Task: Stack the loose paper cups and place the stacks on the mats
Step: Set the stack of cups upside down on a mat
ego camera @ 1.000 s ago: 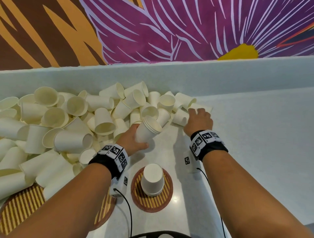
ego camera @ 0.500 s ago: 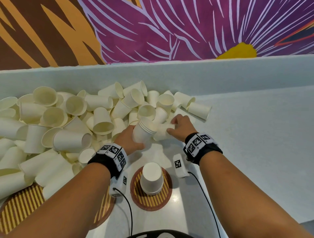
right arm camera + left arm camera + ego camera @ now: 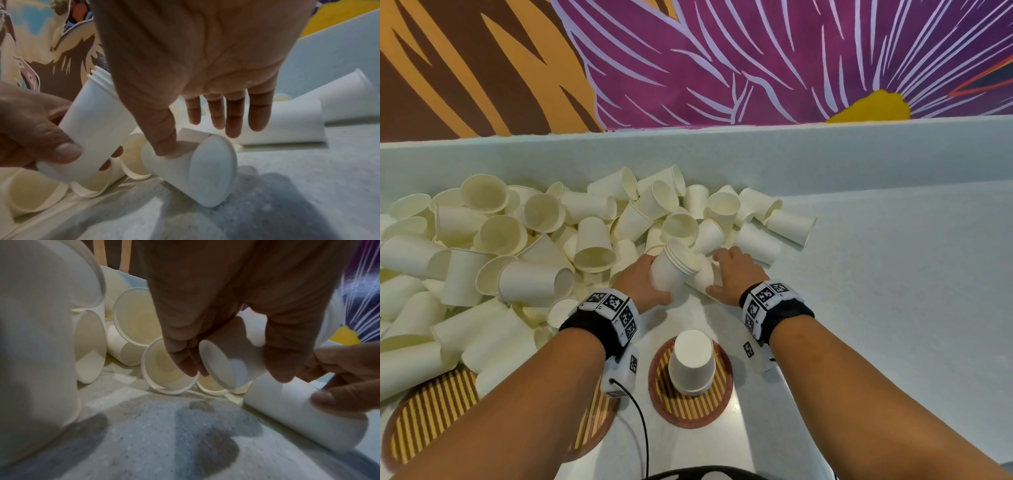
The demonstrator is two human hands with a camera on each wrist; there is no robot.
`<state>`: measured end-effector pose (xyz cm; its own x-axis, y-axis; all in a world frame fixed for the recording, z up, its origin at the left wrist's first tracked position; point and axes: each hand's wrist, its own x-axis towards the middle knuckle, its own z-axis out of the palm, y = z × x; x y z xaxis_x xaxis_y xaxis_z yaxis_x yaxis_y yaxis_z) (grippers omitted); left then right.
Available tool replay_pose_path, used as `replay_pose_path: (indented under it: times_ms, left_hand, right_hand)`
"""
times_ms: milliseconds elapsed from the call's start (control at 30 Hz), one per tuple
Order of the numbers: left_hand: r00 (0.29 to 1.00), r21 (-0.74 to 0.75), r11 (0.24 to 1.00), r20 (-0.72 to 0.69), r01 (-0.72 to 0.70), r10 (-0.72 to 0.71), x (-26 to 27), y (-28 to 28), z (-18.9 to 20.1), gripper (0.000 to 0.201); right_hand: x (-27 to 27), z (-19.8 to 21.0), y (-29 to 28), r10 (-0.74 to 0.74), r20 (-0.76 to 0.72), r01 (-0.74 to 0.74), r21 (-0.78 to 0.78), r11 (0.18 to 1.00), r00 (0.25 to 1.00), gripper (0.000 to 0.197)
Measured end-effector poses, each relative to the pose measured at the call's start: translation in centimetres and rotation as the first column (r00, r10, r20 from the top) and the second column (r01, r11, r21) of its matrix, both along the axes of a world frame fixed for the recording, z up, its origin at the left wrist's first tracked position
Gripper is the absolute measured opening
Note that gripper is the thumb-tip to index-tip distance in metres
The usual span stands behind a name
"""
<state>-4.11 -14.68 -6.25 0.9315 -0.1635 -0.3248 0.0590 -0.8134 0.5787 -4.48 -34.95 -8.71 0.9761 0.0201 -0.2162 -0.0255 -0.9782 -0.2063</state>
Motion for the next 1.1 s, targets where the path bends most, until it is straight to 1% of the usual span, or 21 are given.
replay_pose_path:
  times_ms: [100,167,233,333,433,500,567,600,667,733,800,867,900,933,967,1000,1033,1067,1100]
  left_hand:
    - [1.000,0.005,1.000,-0.001,0.004,-0.004,0.1,-0.1,0.0,0.072]
    - [1.000,0.005,1.000,0.000,0.011,-0.011,0.0,-0.2,0.1,0.071]
    - [1.000,0.005,1.000,-0.004,0.015,-0.015,-0.1,-0.4,0.2,0.070]
    - [1.000,0.022,0.999,-0.003,0.026,-0.026,0.2,-0.4,0.1,0.070]
    - [0.998,0.068,0.996,-0.010,0.063,-0.062,0.5,-0.4,-0.2,0.072]
    - [0.997,0.071,0.995,-0.014,0.075,-0.074,0.5,-0.5,-0.4,0.075]
    - [0.996,0.077,0.993,-0.025,0.086,-0.084,0.5,-0.6,-0.4,0.082]
    - [0.995,0.087,0.992,-0.030,0.094,-0.092,0.6,-0.7,-0.5,0.084]
    - [0.994,0.114,0.987,-0.037,0.110,-0.106,0.6,-0.9,-0.3,0.084]
    - [0.993,0.111,0.988,-0.039,0.112,-0.108,0.7,-1.2,-0.3,0.081]
    - [0.995,0.082,0.992,-0.033,0.100,-0.098,0.8,-1.6,-0.1,0.073]
    - [0.996,0.052,0.995,-0.035,0.080,-0.078,0.8,-2.1,0.2,0.066]
    - [0.997,0.040,0.997,-0.035,0.069,-0.068,0.8,-2.2,0.2,0.066]
    - [0.998,0.033,0.998,-0.034,0.060,-0.059,0.9,-2.2,0.2,0.067]
    - [0.998,0.033,0.998,-0.031,0.054,-0.053,0.9,-2.1,0.2,0.068]
    - [0.998,0.034,0.998,-0.028,0.050,-0.050,0.9,-1.9,0.1,0.069]
    - [0.998,0.034,0.998,-0.029,0.049,-0.048,0.9,-1.7,-0.1,0.070]
    - [0.998,0.030,0.998,-0.035,0.049,-0.048,0.9,-1.5,-0.2,0.071]
    - [0.998,0.027,0.998,-0.042,0.054,-0.053,0.9,-1.4,-0.2,0.071]
  right_hand:
    - [0.5,0.0,0.4,0.026,0.013,-0.027,0.071,0.997,1.000,0.078]
    - [0.7,0.0,0.8,0.054,-0.033,-0.049,0.142,0.989,0.998,0.087]
    - [0.8,0.0,0.7,0.068,-0.071,-0.056,0.159,0.986,0.995,0.088]
    - [0.6,0.3,-0.3,0.021,-0.138,-0.006,0.112,0.994,0.990,0.080]
    - [0.8,0.9,-1.3,-0.034,-0.182,0.044,0.050,0.998,0.983,0.058]
    - [1.5,1.7,-1.6,-0.033,-0.119,0.039,0.055,0.998,0.992,0.039]
    - [2.1,3.4,-1.7,-0.069,0.041,0.063,0.128,0.990,0.997,0.024]
    - [2.3,4.3,-1.8,-0.105,0.131,0.082,0.174,0.981,0.986,0.021]
    - [2.3,6.0,-1.7,-0.163,0.279,0.099,0.228,0.969,0.946,0.022]
    - [2.0,7.0,-1.2,-0.184,0.352,0.088,0.272,0.958,0.918,0.023]
    - [1.6,7.3,-0.4,-0.168,0.313,0.052,0.349,0.936,0.935,0.022]
    - [1.2,6.6,0.5,-0.122,0.168,0.023,0.494,0.869,0.978,0.017]
    - [1.1,6.3,0.8,-0.092,0.084,0.030,0.558,0.829,0.992,0.016]
    - [1.0,6.0,0.9,-0.068,0.025,0.039,0.598,0.801,0.997,0.020]
    - [1.1,5.6,0.9,-0.065,0.005,0.049,0.602,0.797,0.998,0.028]
    - [1.4,5.2,0.6,-0.082,0.021,0.055,0.574,0.817,0.996,0.036]
    - [1.8,4.8,0.0,-0.100,0.072,0.051,0.494,0.868,0.992,0.042]
    - [2.1,4.4,-0.7,-0.108,0.138,0.052,0.357,0.933,0.984,0.045]
    - [2.4,4.0,-1.4,-0.107,0.195,0.067,0.199,0.978,0.975,0.046]
